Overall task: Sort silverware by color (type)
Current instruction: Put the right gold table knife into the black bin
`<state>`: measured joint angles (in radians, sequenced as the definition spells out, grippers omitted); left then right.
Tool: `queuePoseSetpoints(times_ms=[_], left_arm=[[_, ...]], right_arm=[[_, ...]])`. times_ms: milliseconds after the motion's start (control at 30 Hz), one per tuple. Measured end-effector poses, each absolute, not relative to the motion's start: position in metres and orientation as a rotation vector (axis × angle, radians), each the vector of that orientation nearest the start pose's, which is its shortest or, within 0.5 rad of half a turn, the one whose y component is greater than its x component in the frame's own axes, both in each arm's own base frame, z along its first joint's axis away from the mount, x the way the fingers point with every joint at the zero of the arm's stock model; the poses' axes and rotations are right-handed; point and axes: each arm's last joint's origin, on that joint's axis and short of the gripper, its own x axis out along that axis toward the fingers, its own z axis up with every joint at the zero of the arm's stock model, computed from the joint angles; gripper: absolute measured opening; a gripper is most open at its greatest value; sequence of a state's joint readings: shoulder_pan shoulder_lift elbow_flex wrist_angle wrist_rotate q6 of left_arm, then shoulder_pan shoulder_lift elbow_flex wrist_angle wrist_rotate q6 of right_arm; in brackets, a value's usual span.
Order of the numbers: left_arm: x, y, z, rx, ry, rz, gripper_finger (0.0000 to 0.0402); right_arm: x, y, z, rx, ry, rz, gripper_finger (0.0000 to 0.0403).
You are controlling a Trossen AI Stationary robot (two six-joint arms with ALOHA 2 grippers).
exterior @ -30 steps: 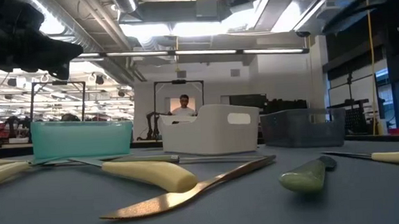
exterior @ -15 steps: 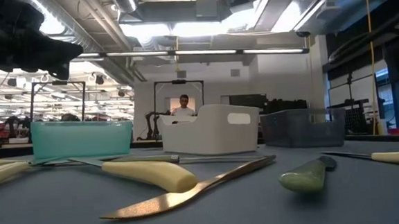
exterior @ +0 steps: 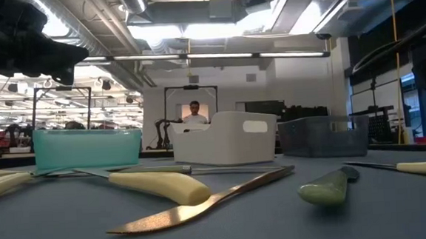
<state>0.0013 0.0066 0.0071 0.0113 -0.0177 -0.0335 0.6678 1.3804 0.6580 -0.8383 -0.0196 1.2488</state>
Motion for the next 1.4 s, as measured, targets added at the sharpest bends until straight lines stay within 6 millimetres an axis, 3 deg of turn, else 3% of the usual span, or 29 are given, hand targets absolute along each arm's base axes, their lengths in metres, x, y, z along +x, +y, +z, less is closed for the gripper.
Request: queuePoseSetpoints(times_ms=[1000, 1400], left_arm=[[0.0976, 0.0006, 0.1665, -0.033, -0.012, 0.019, 0.0000], [0.0977, 0.0006, 0.1665, -0.033, -0.012, 0.018, 0.0000]], right_arm=[[0.1526, 0.1209, 0.1491, 0.431, 1.537, -0.400, 0.0305], [0.1527, 0.1210, 0.1491, 0.433, 1.536, -0.399, 0.0207]])
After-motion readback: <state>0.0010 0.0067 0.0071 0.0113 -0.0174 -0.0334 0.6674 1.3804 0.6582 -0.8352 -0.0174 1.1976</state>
